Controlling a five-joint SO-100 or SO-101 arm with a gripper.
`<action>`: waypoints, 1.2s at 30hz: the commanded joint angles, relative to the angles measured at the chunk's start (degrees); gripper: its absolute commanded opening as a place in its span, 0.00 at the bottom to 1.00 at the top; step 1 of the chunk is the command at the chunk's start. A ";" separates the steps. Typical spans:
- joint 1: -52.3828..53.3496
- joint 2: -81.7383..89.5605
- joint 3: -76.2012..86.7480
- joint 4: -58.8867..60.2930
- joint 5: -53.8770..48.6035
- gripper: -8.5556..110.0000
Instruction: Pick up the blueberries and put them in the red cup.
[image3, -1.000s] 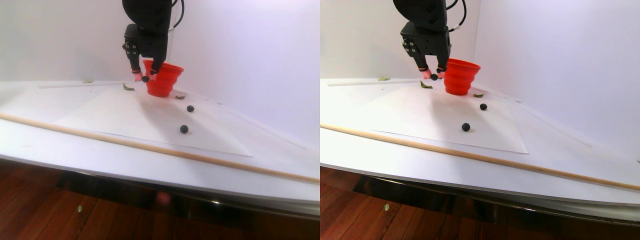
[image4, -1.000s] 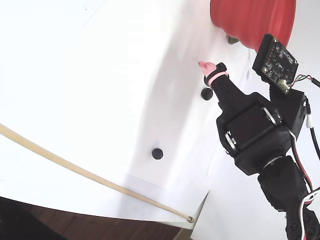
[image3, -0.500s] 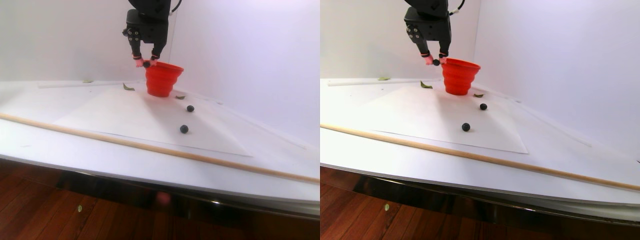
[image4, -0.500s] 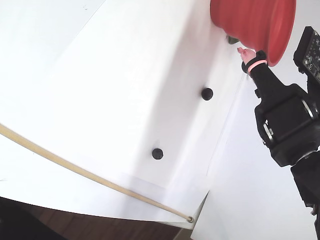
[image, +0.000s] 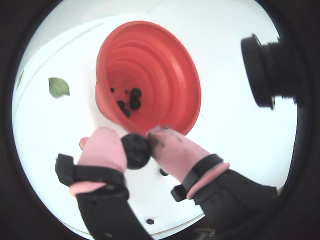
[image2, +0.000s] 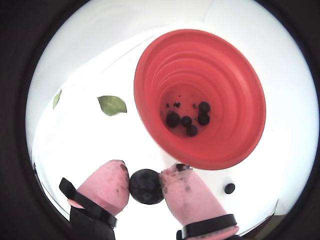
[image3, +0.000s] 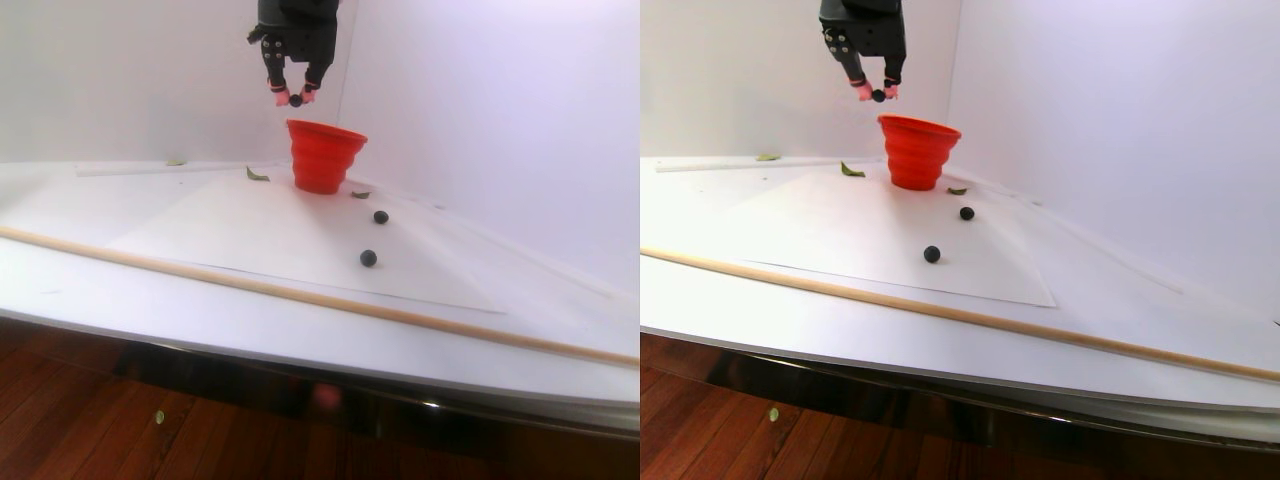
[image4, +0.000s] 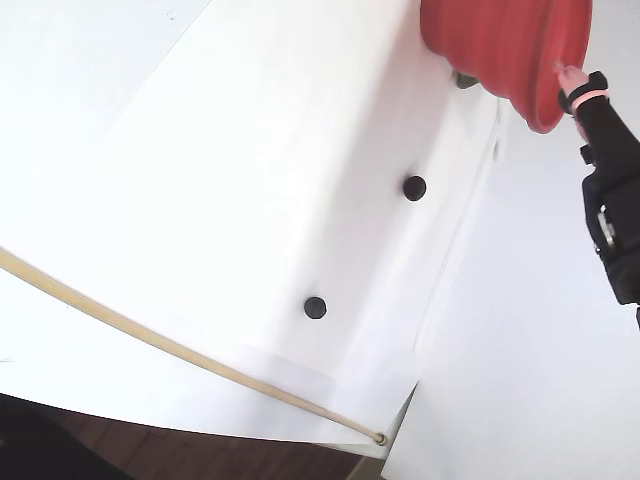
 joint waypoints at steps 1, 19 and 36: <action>2.55 4.48 -8.44 0.18 -0.53 0.17; 7.12 -4.92 -13.97 -3.43 -0.44 0.17; 8.61 -6.50 -14.59 -5.01 2.11 0.22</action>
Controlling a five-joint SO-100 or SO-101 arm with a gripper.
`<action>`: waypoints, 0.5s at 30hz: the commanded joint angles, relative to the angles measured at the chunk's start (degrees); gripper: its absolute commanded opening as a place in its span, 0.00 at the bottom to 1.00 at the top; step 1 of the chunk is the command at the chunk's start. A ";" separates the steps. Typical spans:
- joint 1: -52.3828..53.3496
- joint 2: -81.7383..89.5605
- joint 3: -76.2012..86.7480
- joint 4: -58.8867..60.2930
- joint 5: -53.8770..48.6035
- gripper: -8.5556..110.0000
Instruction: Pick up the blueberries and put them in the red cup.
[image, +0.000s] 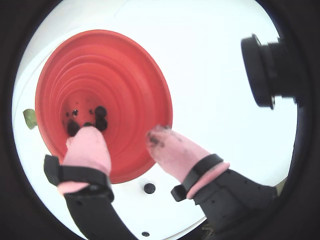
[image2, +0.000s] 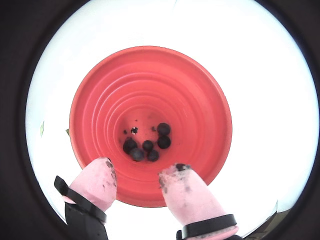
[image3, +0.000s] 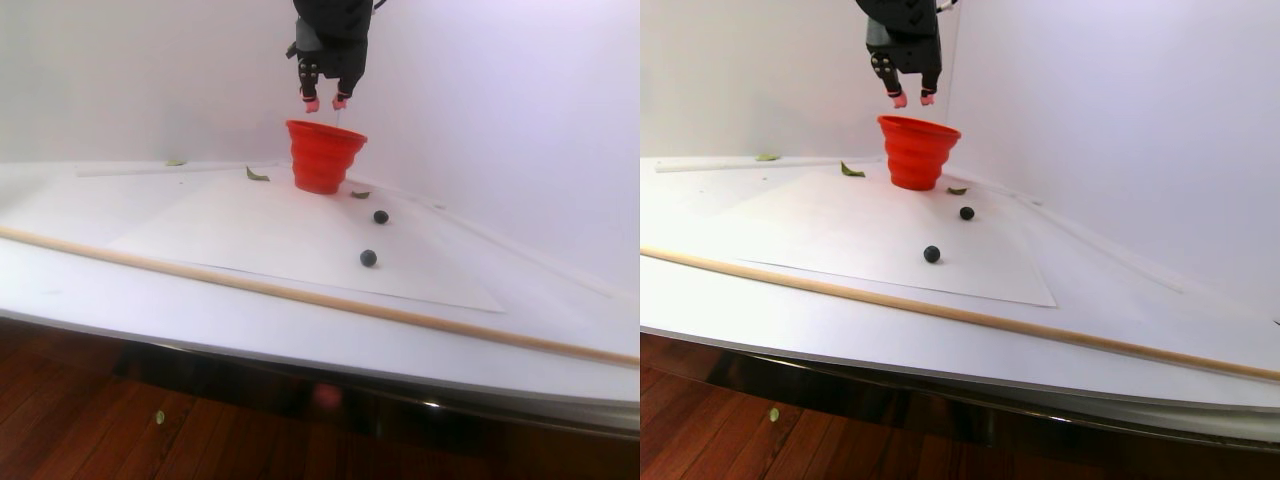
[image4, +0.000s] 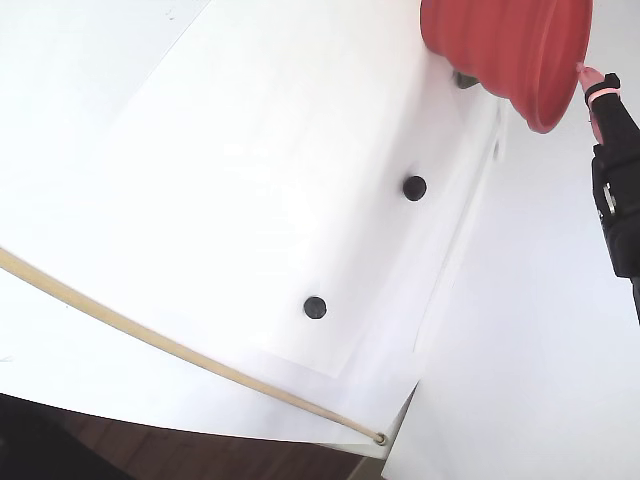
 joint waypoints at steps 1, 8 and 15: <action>2.64 5.71 -3.16 -1.49 -0.35 0.22; 2.64 10.55 0.35 -0.53 0.00 0.21; 2.99 13.97 3.16 0.53 0.62 0.21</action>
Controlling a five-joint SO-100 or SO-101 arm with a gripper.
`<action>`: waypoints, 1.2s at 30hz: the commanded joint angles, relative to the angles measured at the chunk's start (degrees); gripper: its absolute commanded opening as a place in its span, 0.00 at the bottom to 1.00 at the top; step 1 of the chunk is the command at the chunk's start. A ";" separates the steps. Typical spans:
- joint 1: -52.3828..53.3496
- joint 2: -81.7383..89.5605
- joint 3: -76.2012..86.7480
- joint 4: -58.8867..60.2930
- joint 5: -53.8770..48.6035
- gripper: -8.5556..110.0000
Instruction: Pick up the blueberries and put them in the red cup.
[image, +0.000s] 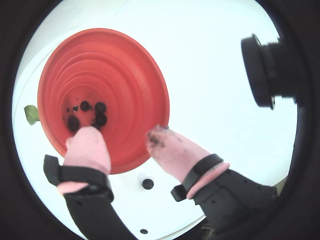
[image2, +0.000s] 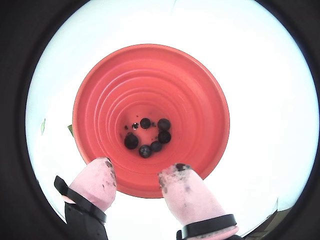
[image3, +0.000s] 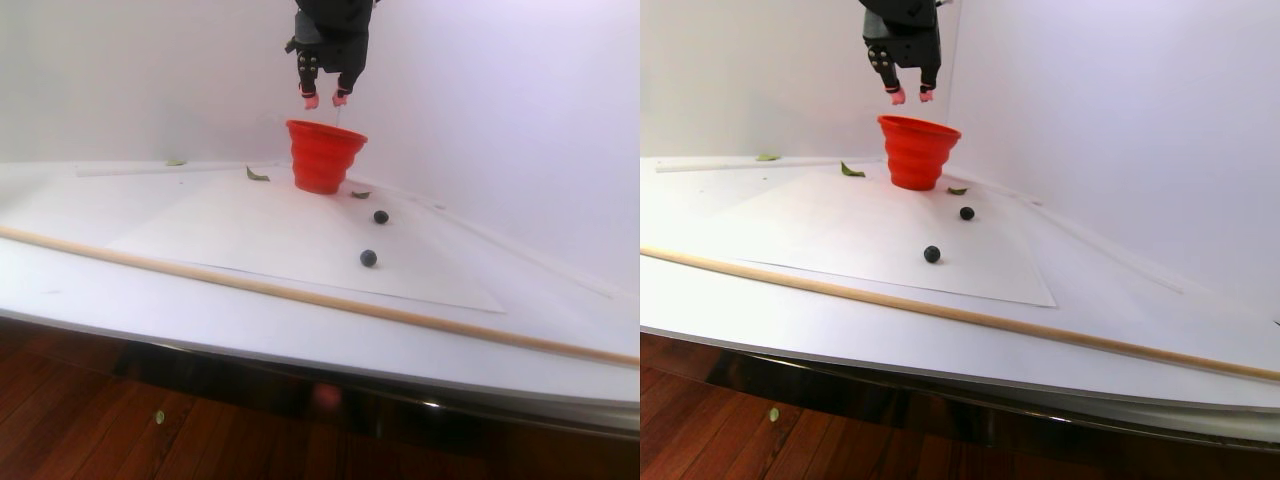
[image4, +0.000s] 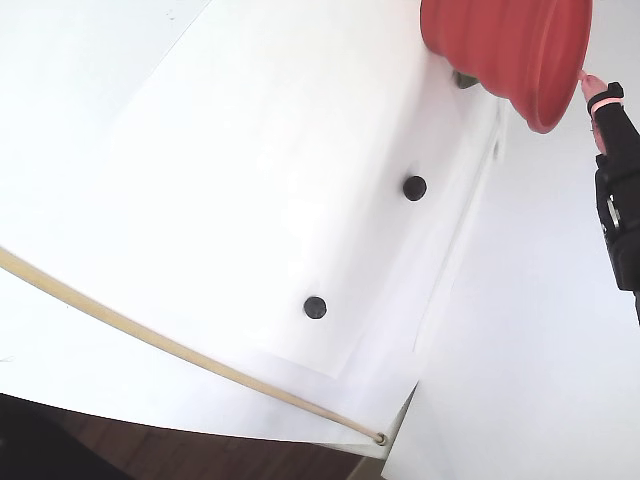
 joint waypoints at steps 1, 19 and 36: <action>2.90 10.28 -0.79 0.44 0.70 0.21; 6.33 17.14 7.91 4.22 4.31 0.21; 9.32 22.15 14.33 10.37 10.72 0.21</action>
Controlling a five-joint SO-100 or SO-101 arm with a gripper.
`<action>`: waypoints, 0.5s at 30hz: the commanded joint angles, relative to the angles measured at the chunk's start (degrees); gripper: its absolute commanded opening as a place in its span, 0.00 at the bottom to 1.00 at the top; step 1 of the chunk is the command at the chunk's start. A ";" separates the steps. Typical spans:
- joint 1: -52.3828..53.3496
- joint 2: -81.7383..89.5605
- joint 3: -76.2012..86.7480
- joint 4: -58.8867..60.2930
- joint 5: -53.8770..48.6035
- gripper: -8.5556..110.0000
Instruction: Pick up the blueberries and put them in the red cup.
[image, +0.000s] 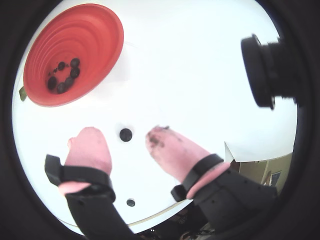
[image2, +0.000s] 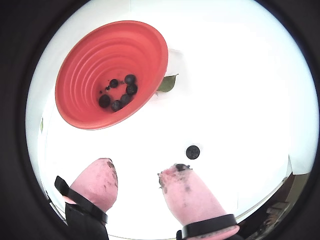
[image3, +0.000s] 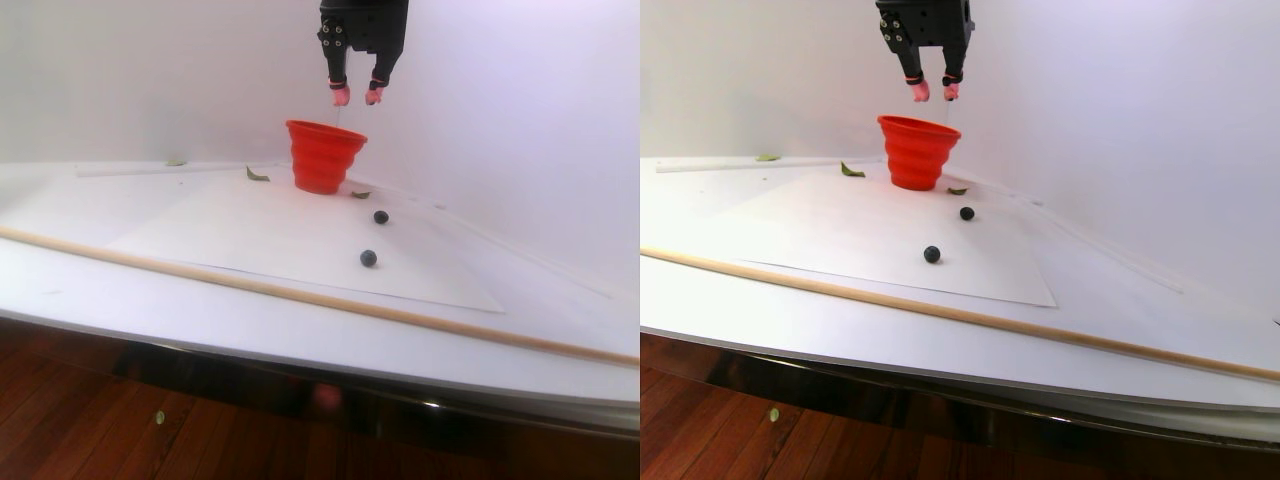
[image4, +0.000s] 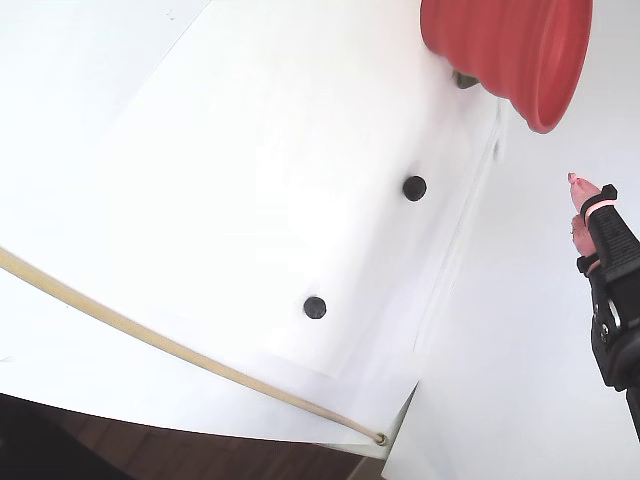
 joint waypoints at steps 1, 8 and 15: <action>2.90 7.38 -1.41 1.49 1.32 0.21; 3.69 9.14 2.64 1.93 2.29 0.21; 4.13 10.72 5.80 2.90 3.52 0.21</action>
